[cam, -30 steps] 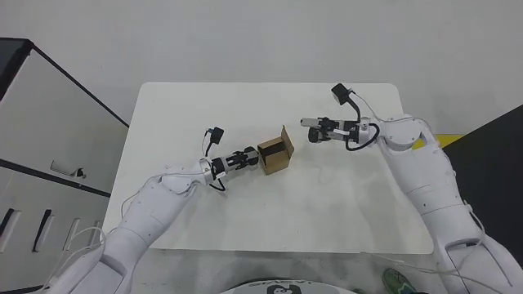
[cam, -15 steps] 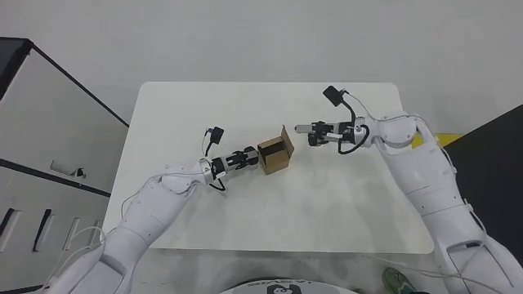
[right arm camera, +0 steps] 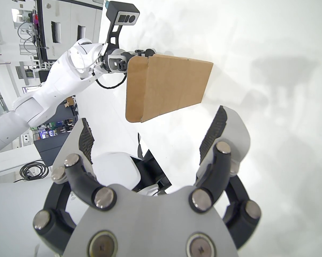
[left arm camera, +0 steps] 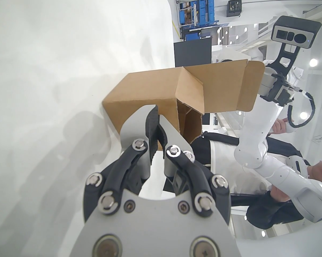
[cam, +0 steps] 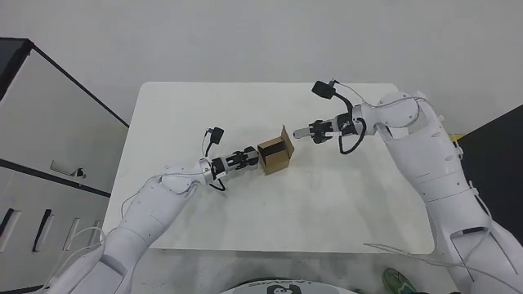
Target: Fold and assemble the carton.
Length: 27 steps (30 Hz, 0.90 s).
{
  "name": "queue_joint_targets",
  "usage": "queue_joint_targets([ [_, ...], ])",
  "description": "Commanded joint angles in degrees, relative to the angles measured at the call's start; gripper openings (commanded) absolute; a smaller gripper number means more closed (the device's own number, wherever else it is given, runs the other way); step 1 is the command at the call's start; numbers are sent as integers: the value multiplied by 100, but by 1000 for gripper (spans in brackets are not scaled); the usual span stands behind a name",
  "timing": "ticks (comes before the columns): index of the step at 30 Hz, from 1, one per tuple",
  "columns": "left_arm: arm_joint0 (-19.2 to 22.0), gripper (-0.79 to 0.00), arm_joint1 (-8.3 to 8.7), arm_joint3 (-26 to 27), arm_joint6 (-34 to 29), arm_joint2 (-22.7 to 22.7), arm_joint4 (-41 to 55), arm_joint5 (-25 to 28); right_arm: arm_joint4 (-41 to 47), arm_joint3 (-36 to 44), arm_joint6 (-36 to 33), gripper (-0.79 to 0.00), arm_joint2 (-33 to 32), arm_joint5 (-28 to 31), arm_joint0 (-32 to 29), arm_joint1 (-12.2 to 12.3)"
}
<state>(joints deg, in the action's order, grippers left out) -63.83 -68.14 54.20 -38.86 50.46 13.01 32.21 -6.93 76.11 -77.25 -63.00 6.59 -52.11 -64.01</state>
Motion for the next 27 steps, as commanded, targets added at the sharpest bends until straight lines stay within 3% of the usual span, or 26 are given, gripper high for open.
queue_joint_targets([
  [1, 0, -785, 0, 0, 0, 0, 0, 0, 0, 0, -2, 0, 0, 0, 1, 0],
  [8, 0, -785, 0, 0, 0, 0, 0, 0, 691, -516, 173, 0, -280, 291, -38, 35],
  [10, 0, -785, 0, 0, 0, 0, 0, 0, 691, -644, 140, -225, -235, 326, 28, 34],
  [12, 0, -785, 0, 0, 0, 0, 0, 0, 658, -774, 129, -332, -161, 354, 93, 25],
  [14, 0, -785, 0, 0, 0, 0, 0, 0, 654, -875, 123, -366, -53, 407, 153, 5],
  [21, 0, -785, 0, 0, 0, 0, 0, 0, 712, -1291, 190, -425, 382, 621, 460, -116],
  [27, 0, -785, 0, 0, 0, 0, 0, 0, 659, -1453, 214, -413, 735, 736, 754, -224],
])
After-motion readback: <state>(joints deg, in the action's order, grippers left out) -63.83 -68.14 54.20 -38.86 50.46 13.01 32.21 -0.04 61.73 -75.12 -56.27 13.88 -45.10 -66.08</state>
